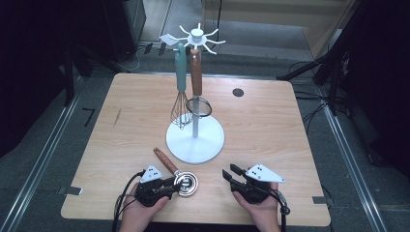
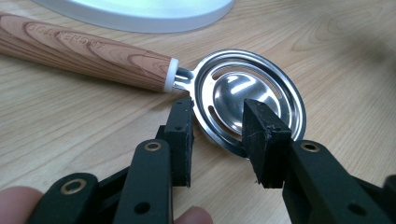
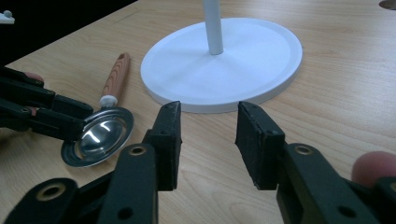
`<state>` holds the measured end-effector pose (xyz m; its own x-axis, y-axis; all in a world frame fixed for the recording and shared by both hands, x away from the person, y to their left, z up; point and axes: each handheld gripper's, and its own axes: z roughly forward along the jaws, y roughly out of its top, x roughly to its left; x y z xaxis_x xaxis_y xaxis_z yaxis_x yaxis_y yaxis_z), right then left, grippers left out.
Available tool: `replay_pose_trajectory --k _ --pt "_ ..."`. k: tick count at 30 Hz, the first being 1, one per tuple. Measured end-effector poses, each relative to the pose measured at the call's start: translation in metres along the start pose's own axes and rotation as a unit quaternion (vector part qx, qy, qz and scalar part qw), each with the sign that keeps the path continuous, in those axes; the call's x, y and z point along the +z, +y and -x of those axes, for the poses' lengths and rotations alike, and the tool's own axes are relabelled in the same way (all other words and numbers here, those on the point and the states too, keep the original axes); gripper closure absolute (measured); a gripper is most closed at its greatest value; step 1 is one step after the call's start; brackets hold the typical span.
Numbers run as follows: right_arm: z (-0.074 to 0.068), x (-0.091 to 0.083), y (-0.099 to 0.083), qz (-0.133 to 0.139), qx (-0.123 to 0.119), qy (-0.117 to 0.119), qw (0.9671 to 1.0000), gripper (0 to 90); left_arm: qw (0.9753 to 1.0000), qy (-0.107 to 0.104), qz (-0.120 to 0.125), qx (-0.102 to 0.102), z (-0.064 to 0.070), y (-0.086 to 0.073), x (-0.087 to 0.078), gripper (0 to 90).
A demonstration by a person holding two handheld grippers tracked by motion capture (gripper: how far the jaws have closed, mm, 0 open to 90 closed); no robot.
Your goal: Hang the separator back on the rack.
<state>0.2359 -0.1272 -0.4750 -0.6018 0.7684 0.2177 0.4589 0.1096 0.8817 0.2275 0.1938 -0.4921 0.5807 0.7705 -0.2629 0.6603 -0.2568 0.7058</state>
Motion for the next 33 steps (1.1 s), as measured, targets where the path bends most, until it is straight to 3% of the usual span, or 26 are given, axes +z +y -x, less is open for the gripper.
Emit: replay_pose_trajectory --k 5,8,17,24,28,33 --pt "-0.002 0.000 0.000 0.000 -0.005 0.002 1.0000 66.9 1.0000 -0.002 0.001 0.004 0.009 0.001 0.006 65.8" --pt "-0.005 0.000 0.000 -0.002 -0.008 0.017 0.9998 69.3 0.9999 0.003 -0.001 0.015 0.017 0.003 0.011 65.0" --pt "-0.009 0.005 -0.002 -0.008 -0.008 0.020 0.9997 70.9 0.9998 -0.019 0.006 0.006 0.032 0.005 0.021 52.6" --pt "-0.013 0.008 -0.004 -0.014 0.000 0.026 0.9996 70.6 0.9991 -0.033 0.014 0.024 0.036 0.007 0.022 44.8" --pt "-0.016 0.010 -0.004 -0.016 0.000 0.029 0.9994 70.2 0.9989 -0.029 0.022 0.028 0.031 0.006 0.014 47.9" --pt "-0.023 0.014 -0.007 -0.025 -0.004 0.036 0.9991 71.8 0.9989 -0.016 0.040 0.020 0.014 0.006 -0.002 63.7"
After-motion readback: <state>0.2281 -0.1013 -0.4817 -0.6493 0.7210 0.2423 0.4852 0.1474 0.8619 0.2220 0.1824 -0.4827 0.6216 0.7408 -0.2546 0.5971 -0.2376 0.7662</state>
